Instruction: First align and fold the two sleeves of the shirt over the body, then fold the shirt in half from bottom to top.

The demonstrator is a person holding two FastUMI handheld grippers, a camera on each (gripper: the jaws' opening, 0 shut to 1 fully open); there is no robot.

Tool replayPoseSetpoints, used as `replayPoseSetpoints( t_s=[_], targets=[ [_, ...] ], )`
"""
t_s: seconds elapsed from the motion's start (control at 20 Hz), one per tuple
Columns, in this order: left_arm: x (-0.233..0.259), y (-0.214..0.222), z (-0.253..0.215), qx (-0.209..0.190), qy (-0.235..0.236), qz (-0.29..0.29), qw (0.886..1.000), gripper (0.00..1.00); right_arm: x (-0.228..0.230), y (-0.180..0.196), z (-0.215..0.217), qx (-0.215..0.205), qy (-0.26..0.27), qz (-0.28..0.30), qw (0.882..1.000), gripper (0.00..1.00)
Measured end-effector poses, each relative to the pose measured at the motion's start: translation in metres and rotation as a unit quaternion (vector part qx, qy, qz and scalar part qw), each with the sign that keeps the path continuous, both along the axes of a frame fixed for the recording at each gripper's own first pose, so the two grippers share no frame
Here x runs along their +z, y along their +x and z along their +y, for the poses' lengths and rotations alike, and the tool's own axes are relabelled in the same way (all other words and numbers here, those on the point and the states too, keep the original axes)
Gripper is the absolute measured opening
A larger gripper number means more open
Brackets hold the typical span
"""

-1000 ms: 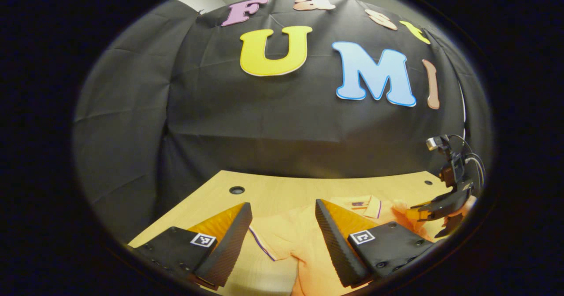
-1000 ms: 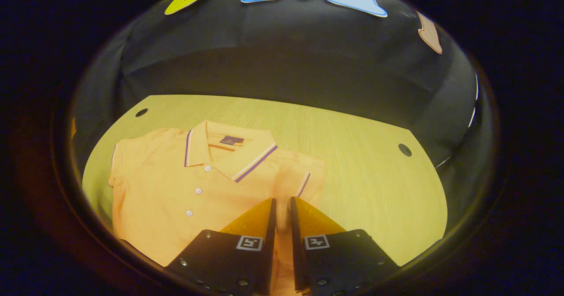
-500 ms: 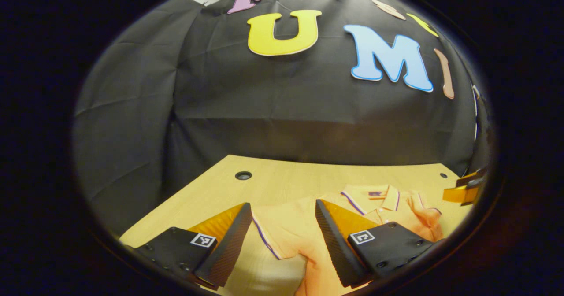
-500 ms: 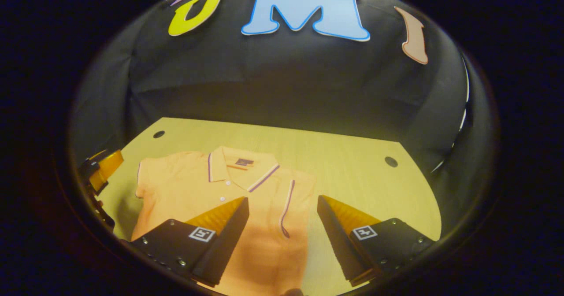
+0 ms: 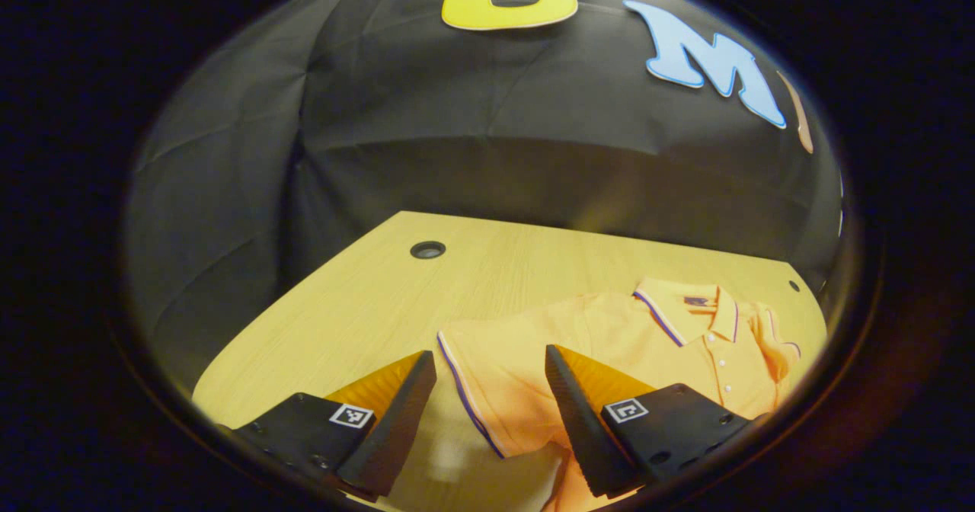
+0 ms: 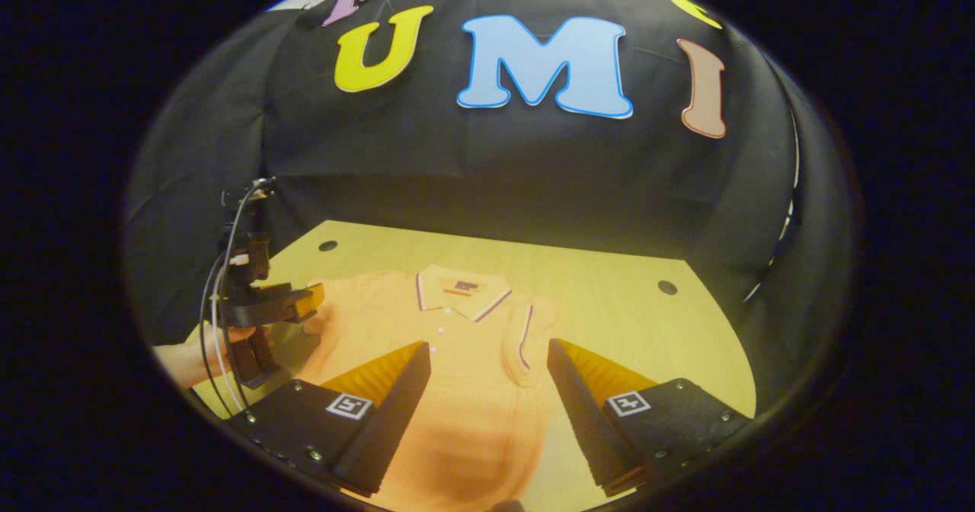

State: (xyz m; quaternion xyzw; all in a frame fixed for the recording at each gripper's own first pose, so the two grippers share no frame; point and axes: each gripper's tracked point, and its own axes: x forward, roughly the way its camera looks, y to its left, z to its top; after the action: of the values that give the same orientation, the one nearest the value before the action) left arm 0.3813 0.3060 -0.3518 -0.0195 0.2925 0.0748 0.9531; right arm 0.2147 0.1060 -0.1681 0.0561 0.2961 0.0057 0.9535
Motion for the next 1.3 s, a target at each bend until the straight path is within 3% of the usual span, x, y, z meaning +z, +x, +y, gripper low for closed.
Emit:
replayPoseSetpoints(
  t_s=[0.3,0.55,0.75,0.8,0.95,1.3],
  targets=[
    [-0.032,0.004,0.001,0.009,-0.024,0.05,0.998,0.94,0.008,-0.03,0.001,-0.02,0.015,0.005,1.0,0.96],
    [-0.041,0.007,-0.002,-0.005,0.015,0.072,0.997,0.95,0.009,-0.042,0.0,-0.029,0.025,0.009,0.999,0.96],
    [-0.041,0.012,-0.013,-0.021,0.009,0.07,0.997,0.53,0.009,-0.049,-0.006,-0.045,0.034,0.012,0.998,0.96],
    [-0.042,0.013,-0.015,-0.02,0.011,0.069,0.997,0.36,0.008,-0.051,-0.008,-0.049,0.037,0.012,0.998,0.96],
    [-0.038,0.014,-0.016,-0.023,0.011,0.065,0.998,0.11,0.01,-0.057,-0.016,-0.06,0.036,0.012,0.997,0.96],
    [0.008,0.022,-0.041,-0.055,0.029,0.017,0.998,0.11,0.006,-0.071,-0.02,-0.075,0.043,0.014,0.996,0.96]
  ],
)
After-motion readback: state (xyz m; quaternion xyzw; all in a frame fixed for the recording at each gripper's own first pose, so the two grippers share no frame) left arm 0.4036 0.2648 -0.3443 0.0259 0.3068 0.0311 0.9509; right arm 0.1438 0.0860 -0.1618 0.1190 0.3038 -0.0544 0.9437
